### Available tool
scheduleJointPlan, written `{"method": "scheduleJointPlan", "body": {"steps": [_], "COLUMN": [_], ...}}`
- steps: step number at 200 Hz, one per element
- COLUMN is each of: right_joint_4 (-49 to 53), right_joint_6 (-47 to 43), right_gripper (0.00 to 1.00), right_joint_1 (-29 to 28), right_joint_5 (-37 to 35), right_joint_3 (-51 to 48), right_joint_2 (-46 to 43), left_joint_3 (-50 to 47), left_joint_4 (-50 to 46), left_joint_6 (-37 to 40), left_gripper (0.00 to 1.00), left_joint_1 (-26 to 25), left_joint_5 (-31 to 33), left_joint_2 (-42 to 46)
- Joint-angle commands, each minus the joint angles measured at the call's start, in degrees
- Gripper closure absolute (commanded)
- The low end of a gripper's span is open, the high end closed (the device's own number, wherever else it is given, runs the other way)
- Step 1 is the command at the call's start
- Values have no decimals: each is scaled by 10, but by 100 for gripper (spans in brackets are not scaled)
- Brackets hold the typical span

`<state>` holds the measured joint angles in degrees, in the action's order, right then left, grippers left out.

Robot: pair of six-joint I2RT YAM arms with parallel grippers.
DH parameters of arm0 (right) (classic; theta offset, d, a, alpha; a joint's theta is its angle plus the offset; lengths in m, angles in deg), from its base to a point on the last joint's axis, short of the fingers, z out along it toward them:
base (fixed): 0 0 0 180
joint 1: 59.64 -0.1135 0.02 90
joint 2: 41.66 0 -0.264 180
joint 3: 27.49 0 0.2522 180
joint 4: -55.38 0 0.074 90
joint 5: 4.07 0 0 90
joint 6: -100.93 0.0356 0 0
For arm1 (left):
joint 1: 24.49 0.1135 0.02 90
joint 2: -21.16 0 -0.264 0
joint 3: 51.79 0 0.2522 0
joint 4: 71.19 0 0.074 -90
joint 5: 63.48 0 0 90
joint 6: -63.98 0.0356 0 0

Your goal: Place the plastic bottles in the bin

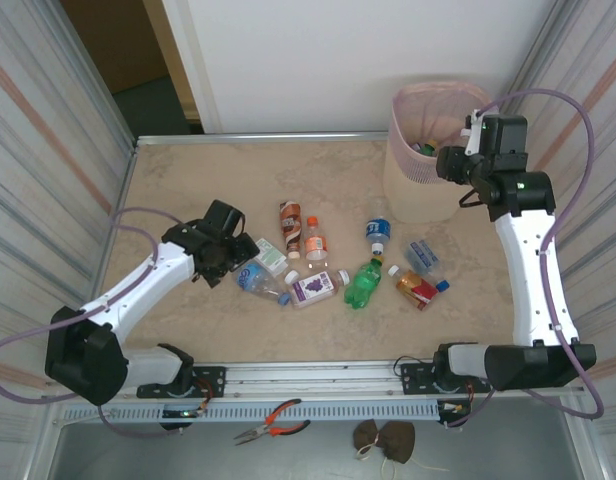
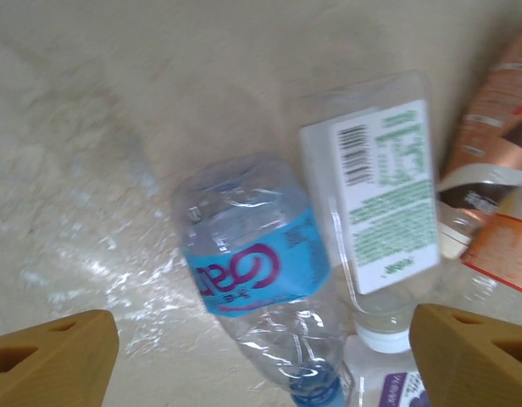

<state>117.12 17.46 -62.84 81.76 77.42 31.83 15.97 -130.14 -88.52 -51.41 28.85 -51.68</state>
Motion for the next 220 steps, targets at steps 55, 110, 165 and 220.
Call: {"method": "scheduleJointPlan", "body": {"steps": [55, 110, 165, 220], "right_joint_4": [-4, -1, 1, 6], "right_joint_6": [13, 12, 11, 4], "right_gripper": [46, 46, 45, 45], "right_joint_1": [-15, -17, -22, -25], "right_joint_5": [9, 12, 12, 7], "right_joint_3": [1, 1, 1, 0], "right_joint_2": [-15, -17, -17, -20], "left_joint_3": [-95, -110, -133, -155], "left_joint_4": [103, 157, 205, 230], "left_joint_6": [-143, -165, -203, -224], "left_gripper": [1, 2, 8, 14], "left_joint_1": [45, 50, 55, 59], "left_joint_5": [-110, -138, -150, -157], "left_joint_2": [-20, -48, -72, -85]}}
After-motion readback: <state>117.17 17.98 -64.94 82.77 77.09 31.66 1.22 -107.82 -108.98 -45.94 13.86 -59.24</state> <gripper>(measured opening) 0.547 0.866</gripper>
